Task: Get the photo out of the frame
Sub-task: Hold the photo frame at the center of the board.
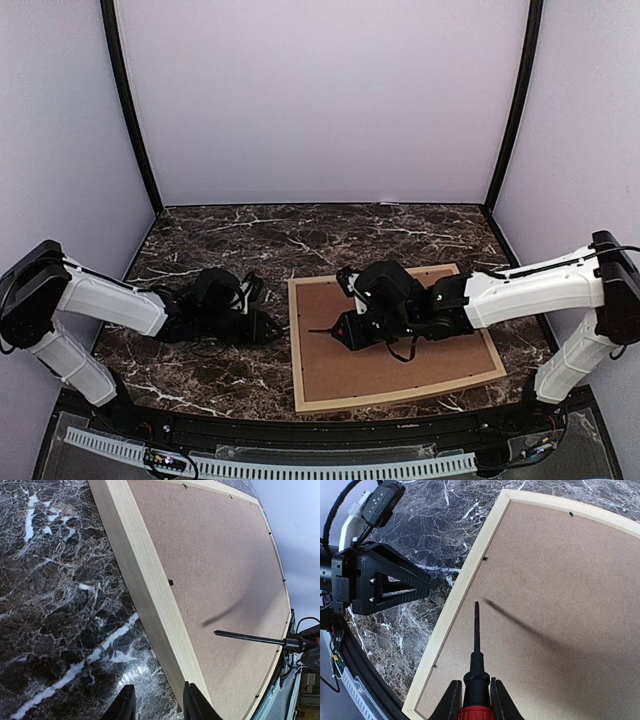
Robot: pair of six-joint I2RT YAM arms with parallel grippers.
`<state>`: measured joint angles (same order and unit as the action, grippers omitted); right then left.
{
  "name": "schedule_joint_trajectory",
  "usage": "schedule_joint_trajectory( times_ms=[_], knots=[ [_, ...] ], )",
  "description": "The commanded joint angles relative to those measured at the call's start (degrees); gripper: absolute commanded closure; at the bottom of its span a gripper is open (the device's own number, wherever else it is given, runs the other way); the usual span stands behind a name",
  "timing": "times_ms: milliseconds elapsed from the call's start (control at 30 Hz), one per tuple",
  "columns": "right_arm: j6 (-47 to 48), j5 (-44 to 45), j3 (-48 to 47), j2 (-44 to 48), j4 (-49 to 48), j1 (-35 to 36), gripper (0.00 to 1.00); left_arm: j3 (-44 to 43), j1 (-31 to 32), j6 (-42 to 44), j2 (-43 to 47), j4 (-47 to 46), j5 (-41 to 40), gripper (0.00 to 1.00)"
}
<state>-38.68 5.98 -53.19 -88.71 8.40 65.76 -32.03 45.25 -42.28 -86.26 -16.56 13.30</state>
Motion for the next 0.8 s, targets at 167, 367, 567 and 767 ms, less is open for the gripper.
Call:
schedule_joint_trajectory(
  times_ms=[167,367,567,767],
  knots=[
    [0.7,3.17,-3.71,-1.38,-0.13,-1.24,1.0,-0.31,-1.12,-1.46,-1.2,-6.46,-1.01,0.62],
    [1.61,2.26,-4.32,-2.4,-0.61,-2.89,1.0,-1.98,-2.89,-0.42,-3.8,-8.12,1.09,0.62],
    [2.62,1.3,-4.64,-3.1,-1.84,-3.64,1.0,-2.86,-4.29,0.27,-6.3,-10.47,3.21,0.63],
    [3.07,0.45,-5.44,-4.7,-2.55,-4.42,1.0,-3.81,-5.6,0.85,-8.5,-11.73,5.19,0.67]
  ],
)
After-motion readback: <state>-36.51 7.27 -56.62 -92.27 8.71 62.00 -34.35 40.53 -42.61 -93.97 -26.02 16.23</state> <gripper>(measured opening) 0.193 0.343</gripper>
